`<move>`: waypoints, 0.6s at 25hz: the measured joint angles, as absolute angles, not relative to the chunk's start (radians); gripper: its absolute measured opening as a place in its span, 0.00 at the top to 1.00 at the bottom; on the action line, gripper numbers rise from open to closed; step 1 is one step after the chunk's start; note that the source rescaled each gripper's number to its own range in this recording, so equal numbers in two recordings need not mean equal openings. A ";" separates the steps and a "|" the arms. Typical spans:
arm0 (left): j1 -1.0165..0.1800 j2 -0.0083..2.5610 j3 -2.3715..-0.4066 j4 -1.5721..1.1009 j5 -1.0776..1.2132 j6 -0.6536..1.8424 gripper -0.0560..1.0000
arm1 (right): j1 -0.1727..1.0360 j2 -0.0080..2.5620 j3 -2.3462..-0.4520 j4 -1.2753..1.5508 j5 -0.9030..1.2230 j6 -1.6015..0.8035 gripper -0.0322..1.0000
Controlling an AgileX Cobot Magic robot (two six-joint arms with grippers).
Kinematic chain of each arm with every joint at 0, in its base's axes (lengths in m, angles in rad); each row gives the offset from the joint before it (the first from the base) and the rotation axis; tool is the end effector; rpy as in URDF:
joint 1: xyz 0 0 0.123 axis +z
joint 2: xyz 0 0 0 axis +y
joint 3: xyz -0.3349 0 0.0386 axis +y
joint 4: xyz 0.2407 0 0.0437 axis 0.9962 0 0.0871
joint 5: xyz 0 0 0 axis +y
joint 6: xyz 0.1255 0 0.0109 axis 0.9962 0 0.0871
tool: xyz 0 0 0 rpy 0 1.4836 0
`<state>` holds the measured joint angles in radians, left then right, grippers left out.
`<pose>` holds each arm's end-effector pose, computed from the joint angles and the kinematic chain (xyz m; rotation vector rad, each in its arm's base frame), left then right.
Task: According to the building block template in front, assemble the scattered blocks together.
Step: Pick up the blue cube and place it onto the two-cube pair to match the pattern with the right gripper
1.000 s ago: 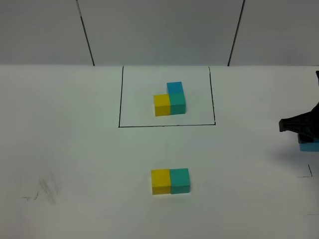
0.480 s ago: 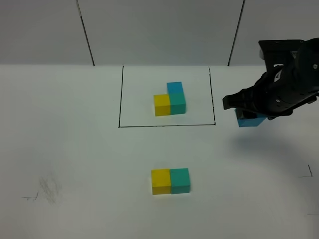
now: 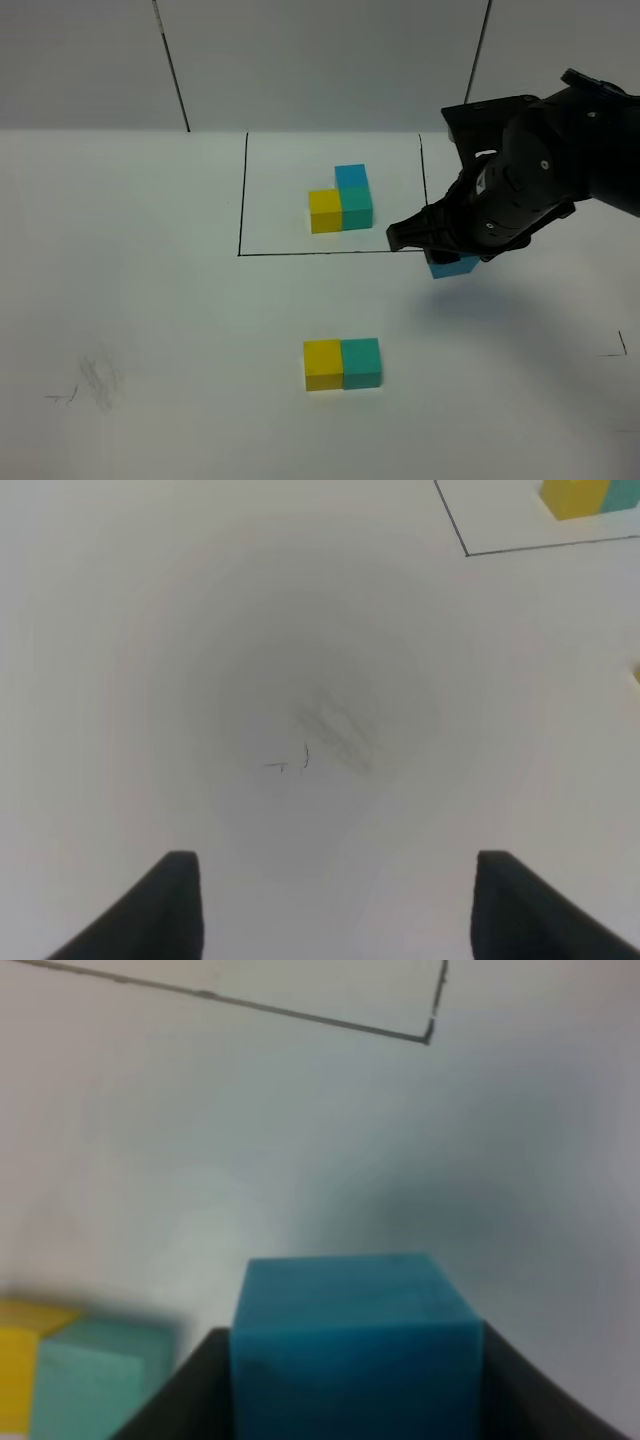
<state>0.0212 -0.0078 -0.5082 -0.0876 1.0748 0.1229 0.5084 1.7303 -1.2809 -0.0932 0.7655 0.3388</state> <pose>-0.0352 -0.0104 0.2588 0.1093 2.0364 -0.0145 0.3369 0.1784 0.2688 -0.2997 2.6851 0.1519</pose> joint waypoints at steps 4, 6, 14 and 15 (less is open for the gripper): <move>0.021 -0.008 -0.508 -0.088 1.075 0.123 0.67 | 0.542 1.734 -1.285 -0.091 0.744 0.393 0.73; 0.021 -0.008 -0.508 -0.088 1.075 0.123 0.67 | 0.554 1.746 -1.295 -0.084 0.750 0.404 0.73; 0.021 -0.008 -0.508 -0.088 1.075 0.123 0.67 | 0.637 1.895 -1.509 -0.037 0.919 0.461 0.74; 0.021 -0.008 -0.508 -0.088 1.075 0.123 0.67 | 0.643 1.909 -1.540 -0.037 0.948 0.497 0.74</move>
<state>0.0212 -0.0078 -0.5082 -0.0876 1.0748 0.1229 0.6433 1.9086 -1.5395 -0.0375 0.9478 0.4969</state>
